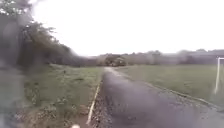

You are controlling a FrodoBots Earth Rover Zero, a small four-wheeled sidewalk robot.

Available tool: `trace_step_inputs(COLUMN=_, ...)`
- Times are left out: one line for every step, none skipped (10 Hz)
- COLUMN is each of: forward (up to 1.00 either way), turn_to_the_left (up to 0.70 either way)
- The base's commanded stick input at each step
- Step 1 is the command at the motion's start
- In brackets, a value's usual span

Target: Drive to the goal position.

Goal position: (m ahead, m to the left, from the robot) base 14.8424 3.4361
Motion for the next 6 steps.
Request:
trace_step_inputs(forward=0.0, turn_to_the_left=-0.7)
trace_step_inputs(forward=0.0, turn_to_the_left=-0.7)
trace_step_inputs(forward=0.0, turn_to_the_left=-0.68)
trace_step_inputs(forward=0.0, turn_to_the_left=-0.66)
trace_step_inputs(forward=0.0, turn_to_the_left=0.0)
trace_step_inputs(forward=0.0, turn_to_the_left=0.0)
